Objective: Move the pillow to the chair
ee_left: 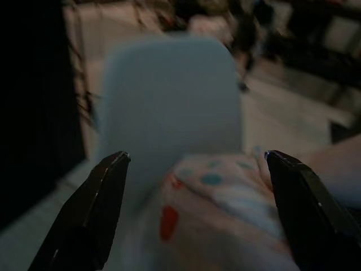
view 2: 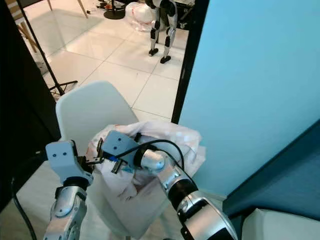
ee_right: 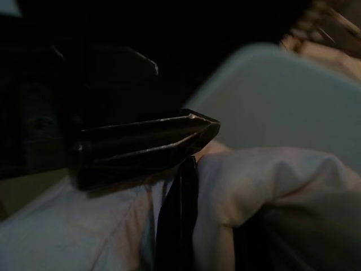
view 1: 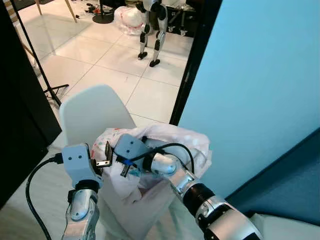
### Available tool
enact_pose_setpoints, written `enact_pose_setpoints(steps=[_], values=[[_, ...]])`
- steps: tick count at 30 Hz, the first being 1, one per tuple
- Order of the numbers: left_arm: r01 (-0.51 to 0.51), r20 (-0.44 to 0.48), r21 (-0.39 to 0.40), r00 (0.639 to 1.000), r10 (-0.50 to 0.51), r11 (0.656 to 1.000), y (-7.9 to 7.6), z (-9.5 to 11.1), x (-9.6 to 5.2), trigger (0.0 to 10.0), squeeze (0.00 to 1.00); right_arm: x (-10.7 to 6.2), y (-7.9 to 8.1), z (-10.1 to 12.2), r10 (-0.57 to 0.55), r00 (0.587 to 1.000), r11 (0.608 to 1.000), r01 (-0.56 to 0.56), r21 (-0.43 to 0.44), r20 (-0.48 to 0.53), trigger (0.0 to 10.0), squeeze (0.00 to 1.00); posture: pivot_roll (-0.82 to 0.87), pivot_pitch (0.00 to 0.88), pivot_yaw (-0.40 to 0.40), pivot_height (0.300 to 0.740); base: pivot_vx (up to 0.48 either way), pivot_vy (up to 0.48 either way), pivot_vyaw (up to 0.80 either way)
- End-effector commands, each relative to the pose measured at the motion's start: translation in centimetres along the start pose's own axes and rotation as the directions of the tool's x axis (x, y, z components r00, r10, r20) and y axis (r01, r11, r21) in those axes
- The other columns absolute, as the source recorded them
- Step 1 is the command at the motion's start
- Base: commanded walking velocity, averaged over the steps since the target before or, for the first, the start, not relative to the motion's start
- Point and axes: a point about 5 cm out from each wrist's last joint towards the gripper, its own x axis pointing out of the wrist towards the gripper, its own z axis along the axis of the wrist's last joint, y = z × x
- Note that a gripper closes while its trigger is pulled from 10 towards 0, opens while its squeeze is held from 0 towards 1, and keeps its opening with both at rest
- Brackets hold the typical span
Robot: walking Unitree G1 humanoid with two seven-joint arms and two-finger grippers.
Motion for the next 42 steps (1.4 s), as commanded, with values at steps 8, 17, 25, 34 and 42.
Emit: enact_pose_setpoints(steps=[8, 17, 25, 34, 42], values=[[0.028, -0.066, 0.012, 0.997, -0.027, 1.000, -0.5, -1.1, -0.4, 10.0, 0.00, 1.4, 1.3, 4.4, 0.229, 0.942, 0.973, -0.229, -0.028, 0.243, 10.0, 0.00, 0.04, 0.136, -0.119, 0.740, 0.000, 0.000, 0.80], [0.041, -0.068, 0.012, 0.997, -0.040, 0.999, -0.7, -1.1, -0.3, 10.0, 0.00, 0.3, -1.1, 2.8, 0.176, 0.982, 0.976, -0.163, -0.147, 0.075, 10.0, 0.00, 0.04, 0.122, -0.116, 0.740, 0.000, 0.000, 0.80], [0.047, -0.071, 0.013, 0.996, -0.046, 0.999, -0.9, -1.3, -0.1, 10.0, 0.00, -0.6, -2.8, 4.1, 0.181, 0.963, 0.983, -0.178, -0.033, 0.199, 10.0, 0.00, 0.04, 0.104, -0.118, 0.740, 0.000, 0.000, 0.80], [0.053, -0.070, 0.013, 0.996, -0.052, 0.999, -1.0, -1.2, -0.1, 10.0, 0.00, -1.1, -5.8, -0.1, -0.220, 0.945, 0.962, 0.170, -0.213, -0.241, 10.0, 0.00, 0.04, 0.110, -0.118, 0.740, 0.000, 0.000, 0.18], [0.054, -0.080, 0.009, 0.995, -0.053, 0.998, -1.2, -1.5, -0.5, 10.0, 0.00, -0.8, -5.4, -1.4, -0.368, 0.876, 0.903, 0.256, -0.347, -0.313, 10.0, 0.00, 0.04, 0.134, -0.119, 0.740, 0.000, 0.000, 0.00]])
